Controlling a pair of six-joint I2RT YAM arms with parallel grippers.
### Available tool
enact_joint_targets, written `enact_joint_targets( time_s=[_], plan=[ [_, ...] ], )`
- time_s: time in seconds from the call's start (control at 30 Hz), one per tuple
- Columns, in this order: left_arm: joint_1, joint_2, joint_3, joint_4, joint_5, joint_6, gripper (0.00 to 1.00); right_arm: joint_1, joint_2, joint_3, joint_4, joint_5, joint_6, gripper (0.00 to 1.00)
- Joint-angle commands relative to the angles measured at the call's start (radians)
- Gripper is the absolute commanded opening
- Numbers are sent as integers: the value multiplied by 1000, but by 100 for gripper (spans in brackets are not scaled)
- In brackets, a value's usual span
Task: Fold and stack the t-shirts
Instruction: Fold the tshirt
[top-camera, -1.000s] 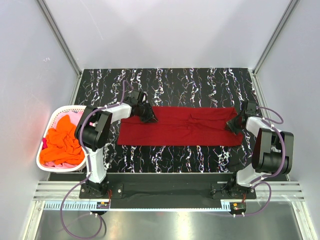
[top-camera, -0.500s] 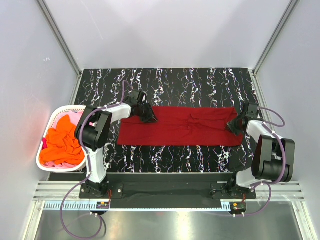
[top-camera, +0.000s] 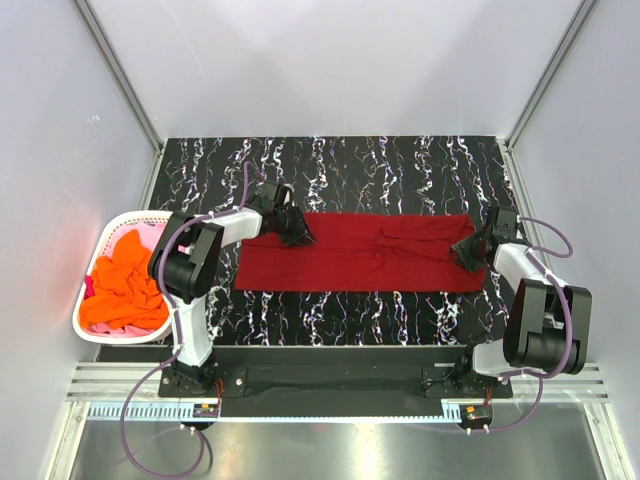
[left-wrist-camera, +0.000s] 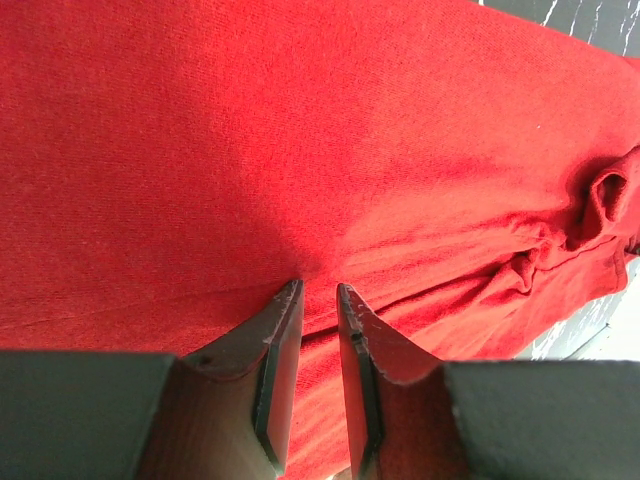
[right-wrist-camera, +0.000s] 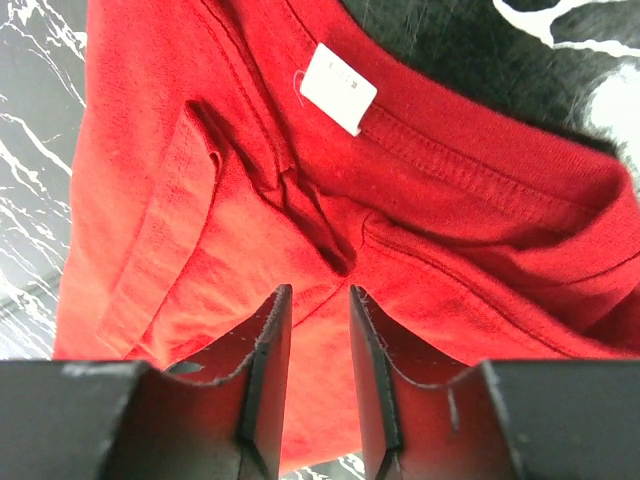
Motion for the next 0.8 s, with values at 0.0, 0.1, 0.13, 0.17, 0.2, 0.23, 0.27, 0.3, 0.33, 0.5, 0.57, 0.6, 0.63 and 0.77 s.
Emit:
enact_joint_targets(
  time_s=[0.0, 0.1, 0.13, 0.17, 0.2, 0.23, 0.27, 0.3, 0.33, 0.5, 0.57, 0.6, 0.63, 0.77],
  plan=[
    [8, -11, -39, -23, -48, 18, 28, 13, 13, 32, -7, 18, 52, 37],
    [6, -9, -42, -14, -40, 10, 28, 21, 59, 50, 3, 28, 57, 38],
    [5, -8, -47, -11, -40, 8, 28, 24, 70, 54, 8, 32, 57, 38],
    [6, -9, -50, -8, -39, 8, 28, 27, 81, 54, 16, 35, 60, 38],
    [5, -9, -51, -6, -39, 8, 28, 30, 98, 51, 22, 40, 59, 38],
    [6, -9, -55, -5, -39, 7, 28, 32, 102, 49, 25, 43, 59, 38],
    [6, -11, -55, -3, -39, 7, 28, 35, 107, 44, 30, 55, 59, 38],
    [6, -9, -56, -2, -37, 7, 28, 35, 110, 38, 33, 63, 57, 37],
    [6, -11, -55, -2, -37, 7, 28, 33, 109, 34, 34, 72, 57, 36],
    [5, -6, -50, -2, -39, 7, 28, 35, 102, 26, 56, 118, 39, 30],
    [5, -6, -50, -2, -42, 7, 28, 35, 104, 31, 63, 115, 33, 23],
    [5, -6, -50, -2, -44, 7, 28, 35, 104, 34, 66, 114, 28, 20],
    [5, -5, -50, -2, -47, 8, 28, 35, 105, 34, 75, 111, 26, 13],
    [6, -2, -50, -2, -45, 8, 28, 35, 110, 44, 85, 97, 17, 7]
  ],
)
